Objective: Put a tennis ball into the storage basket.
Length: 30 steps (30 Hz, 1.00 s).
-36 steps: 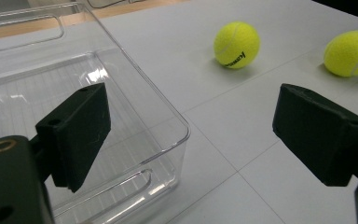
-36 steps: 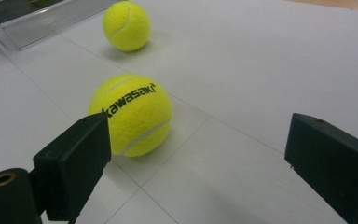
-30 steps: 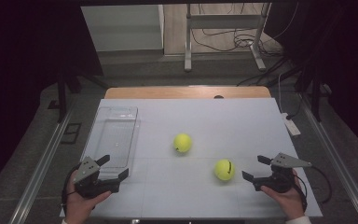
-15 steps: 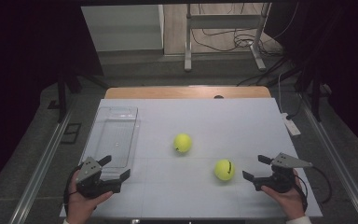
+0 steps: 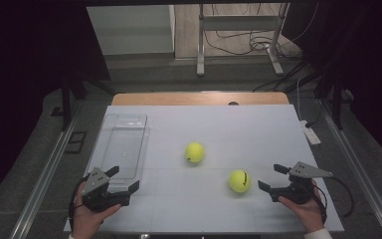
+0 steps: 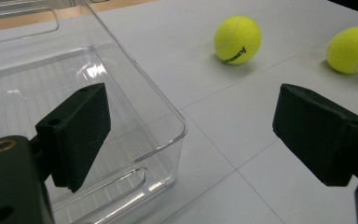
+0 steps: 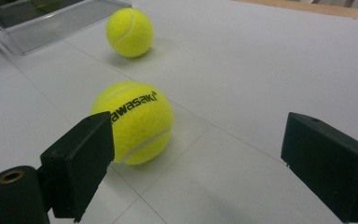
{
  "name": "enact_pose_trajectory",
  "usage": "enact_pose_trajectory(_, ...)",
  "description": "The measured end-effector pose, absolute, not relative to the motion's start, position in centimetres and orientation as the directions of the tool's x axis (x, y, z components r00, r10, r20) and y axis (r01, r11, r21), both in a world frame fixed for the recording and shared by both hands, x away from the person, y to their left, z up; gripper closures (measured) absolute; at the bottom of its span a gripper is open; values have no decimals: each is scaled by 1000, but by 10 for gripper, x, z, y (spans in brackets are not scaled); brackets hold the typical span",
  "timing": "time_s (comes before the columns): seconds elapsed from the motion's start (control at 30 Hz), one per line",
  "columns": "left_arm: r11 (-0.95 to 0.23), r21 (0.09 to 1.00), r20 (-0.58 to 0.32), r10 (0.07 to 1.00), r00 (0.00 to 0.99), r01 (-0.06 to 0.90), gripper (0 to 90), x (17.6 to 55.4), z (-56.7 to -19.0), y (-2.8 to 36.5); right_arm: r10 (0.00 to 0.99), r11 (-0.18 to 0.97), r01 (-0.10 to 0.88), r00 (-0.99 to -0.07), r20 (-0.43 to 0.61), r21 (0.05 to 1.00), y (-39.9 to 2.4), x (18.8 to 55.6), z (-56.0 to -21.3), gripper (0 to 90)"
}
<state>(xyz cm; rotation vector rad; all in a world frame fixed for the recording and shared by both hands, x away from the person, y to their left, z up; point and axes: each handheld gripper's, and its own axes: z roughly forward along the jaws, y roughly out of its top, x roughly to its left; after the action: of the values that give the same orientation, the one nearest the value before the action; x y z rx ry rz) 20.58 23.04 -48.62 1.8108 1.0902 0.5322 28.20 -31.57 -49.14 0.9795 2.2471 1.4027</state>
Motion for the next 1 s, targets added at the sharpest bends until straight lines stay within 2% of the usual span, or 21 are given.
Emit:
enact_pose_trajectory(0.5, -167, 868, -111, 853, 509, 468, 122, 213, -480, 223, 695, 274, 382, -713, 92, 883, -320, 278, -492, 106)
enact_pose_trajectory(0.67, -162, 863, -142, 831, 538, 478, 116, 214, -473, 220, 691, 285, 375, -718, 82, 882, -319, 275, -492, 106)
enact_pose_trajectory(1.0, -191, 855, -130, 820, 557, 482, 117, 223, -468, 212, 699, 285, 382, -710, 81, 879, -320, 273, -492, 108)
